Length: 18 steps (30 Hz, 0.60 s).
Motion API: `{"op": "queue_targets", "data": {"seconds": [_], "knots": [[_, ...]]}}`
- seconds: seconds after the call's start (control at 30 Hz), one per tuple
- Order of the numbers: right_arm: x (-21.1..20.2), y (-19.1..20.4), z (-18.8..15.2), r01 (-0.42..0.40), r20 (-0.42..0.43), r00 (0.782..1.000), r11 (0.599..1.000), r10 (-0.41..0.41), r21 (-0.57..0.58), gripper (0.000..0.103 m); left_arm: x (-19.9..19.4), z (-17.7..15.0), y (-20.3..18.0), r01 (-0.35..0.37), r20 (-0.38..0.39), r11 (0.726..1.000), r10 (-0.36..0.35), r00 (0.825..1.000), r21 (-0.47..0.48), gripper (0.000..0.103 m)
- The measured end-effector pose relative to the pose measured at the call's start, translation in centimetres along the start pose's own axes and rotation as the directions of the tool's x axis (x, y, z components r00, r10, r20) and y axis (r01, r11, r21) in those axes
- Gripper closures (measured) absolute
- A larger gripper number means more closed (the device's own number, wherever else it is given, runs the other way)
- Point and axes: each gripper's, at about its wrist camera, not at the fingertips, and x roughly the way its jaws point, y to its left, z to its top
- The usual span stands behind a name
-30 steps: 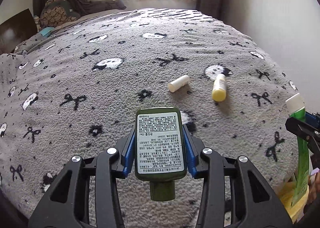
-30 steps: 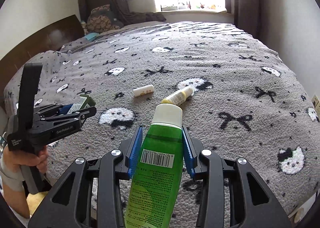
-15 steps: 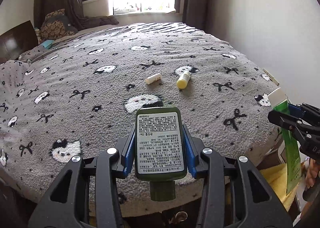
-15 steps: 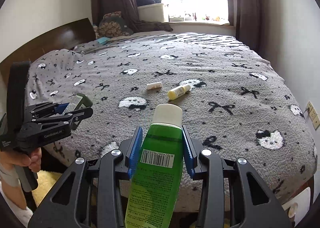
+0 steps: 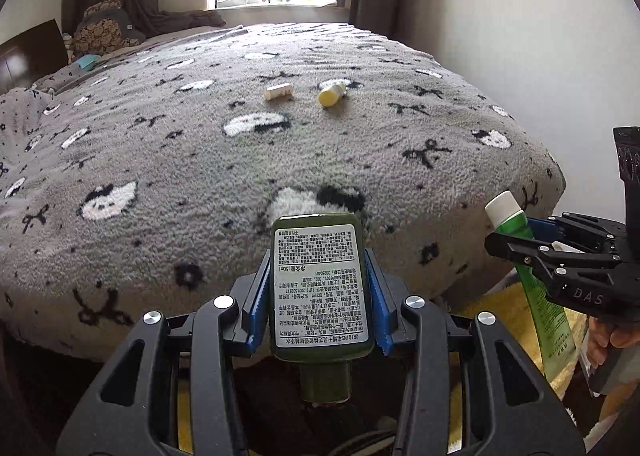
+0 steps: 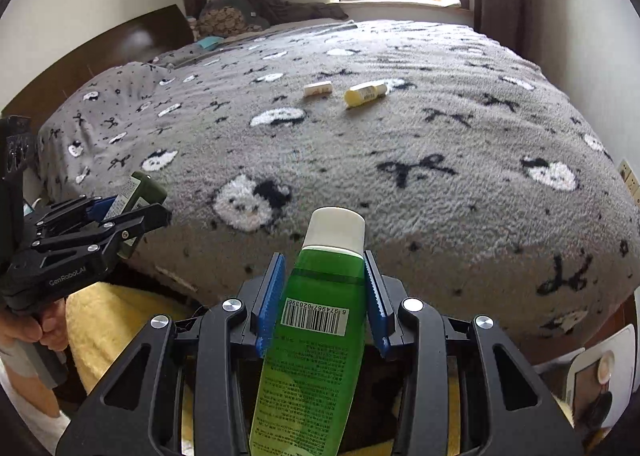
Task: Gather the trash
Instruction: 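Lower both tools below the bed edge and release bottle and green tube into the bin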
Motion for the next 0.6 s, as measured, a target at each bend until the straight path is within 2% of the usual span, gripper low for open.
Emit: {"op": "queue_targets", "data": {"seconds": [0.1,0.23,0.43,0.6], "knots": [[1.6,0.1,-2.1,-0.015,-0.072,0.997,1.0,0.015,0.014,0.064,1.2,-2.3,-0.1,-0.003,-0.05,1.0,0.002,0.999,-0.006,0.063],[3.8,0.6,-4.7,-0.024,-0.153,0.988,1.0,0.027,0.018,0.064,3.1,-5.7,-0.2,0.025,-0.14,0.999,-0.031,0.99,-0.043,0.063],[6.7,1.1,-7.6,-0.033,-0.25,0.967,0.999,0.037,0.022,0.064,6.2,-9.9,-0.2,0.036,-0.262,0.997,-0.051,0.964,-0.061,0.063],[9.2,1.3,-9.6,-0.03,-0.331,0.943,0.999,0.037,0.025,0.064,8.4,-12.0,0.0,0.05,-0.333,0.996,-0.071,0.94,-0.073,0.063]]}}
